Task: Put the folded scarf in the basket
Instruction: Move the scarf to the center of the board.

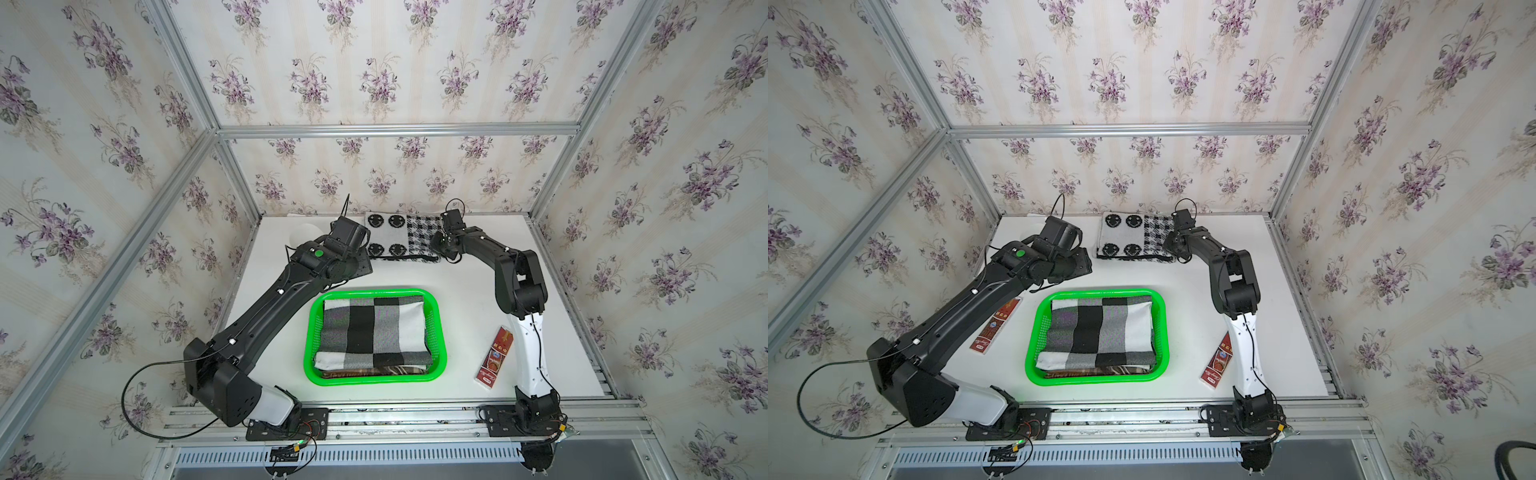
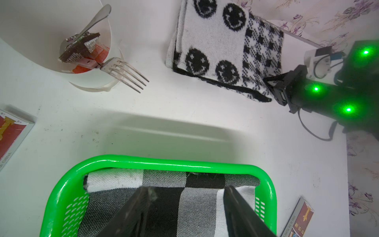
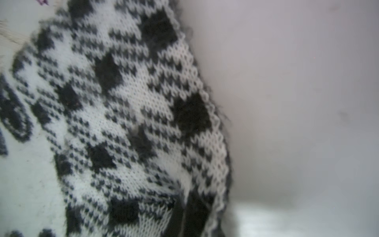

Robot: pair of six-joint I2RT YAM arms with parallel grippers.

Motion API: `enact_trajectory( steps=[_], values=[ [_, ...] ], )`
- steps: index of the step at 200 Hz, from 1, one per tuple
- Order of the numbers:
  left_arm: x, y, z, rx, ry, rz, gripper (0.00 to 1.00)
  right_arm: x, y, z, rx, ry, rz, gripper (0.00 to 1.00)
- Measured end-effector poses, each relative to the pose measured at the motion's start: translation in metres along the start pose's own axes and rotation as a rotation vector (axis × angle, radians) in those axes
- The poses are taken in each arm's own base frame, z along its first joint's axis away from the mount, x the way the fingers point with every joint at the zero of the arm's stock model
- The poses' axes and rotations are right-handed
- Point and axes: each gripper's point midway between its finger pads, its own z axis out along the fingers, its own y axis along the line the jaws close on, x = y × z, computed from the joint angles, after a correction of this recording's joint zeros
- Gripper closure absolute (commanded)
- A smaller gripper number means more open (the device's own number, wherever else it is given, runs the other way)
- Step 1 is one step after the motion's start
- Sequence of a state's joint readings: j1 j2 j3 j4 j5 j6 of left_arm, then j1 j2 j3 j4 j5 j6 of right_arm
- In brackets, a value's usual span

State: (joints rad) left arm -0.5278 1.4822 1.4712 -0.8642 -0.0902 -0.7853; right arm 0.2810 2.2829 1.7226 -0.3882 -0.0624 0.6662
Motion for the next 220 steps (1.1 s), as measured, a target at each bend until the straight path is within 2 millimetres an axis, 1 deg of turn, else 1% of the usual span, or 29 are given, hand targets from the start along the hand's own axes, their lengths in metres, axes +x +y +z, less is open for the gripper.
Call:
enact_trajectory(
  steps=[16,34,41,51,61,72,101,120,135,159,172,190,220],
  values=[
    [-0.002,-0.007,0.008,0.010,0.013,0.003,0.31,0.013,-0.036,-0.018,0.054,0.007,0.004,1.00],
    [-0.006,-0.020,0.024,0.025,0.034,0.013,0.28,0.029,-0.074,-0.042,0.087,0.008,0.027,1.00],
    [-0.008,-0.026,0.033,0.030,0.043,0.020,0.26,0.039,-0.088,-0.052,0.103,0.015,0.038,1.00],
    [-0.011,-0.035,0.048,0.033,0.056,0.032,0.22,0.048,-0.105,-0.064,0.128,0.016,0.049,1.00],
    [-0.014,-0.044,0.062,0.039,0.069,0.043,0.21,0.055,-0.115,-0.073,0.148,0.012,0.048,1.00],
    [-0.020,-0.055,0.084,0.048,0.079,0.055,0.20,0.063,-0.119,-0.080,0.147,0.018,0.038,1.00],
    [-0.022,-0.087,0.144,0.102,0.140,0.089,0.18,0.077,-0.132,-0.090,0.165,0.026,0.035,1.00],
    [-0.021,-0.103,0.179,0.131,0.177,0.107,0.16,0.075,-0.138,-0.090,0.176,0.025,0.048,1.00],
    [-0.023,-0.111,0.202,0.141,0.184,0.126,0.15,0.072,-0.137,-0.090,0.177,0.023,0.049,1.00],
    [-0.022,-0.118,0.226,0.158,0.207,0.148,0.17,0.067,-0.135,-0.091,0.176,0.020,0.043,1.00],
    [-0.017,-0.119,0.236,0.164,0.232,0.157,0.20,0.065,-0.134,-0.091,0.180,0.019,0.040,1.00],
    [-0.005,-0.113,0.248,0.147,0.276,0.159,0.23,0.066,-0.135,-0.090,0.183,0.024,0.040,1.00],
    [0.019,-0.092,0.261,0.093,0.350,0.156,0.26,0.067,-0.136,-0.087,0.187,0.030,0.041,1.00]
  ],
)
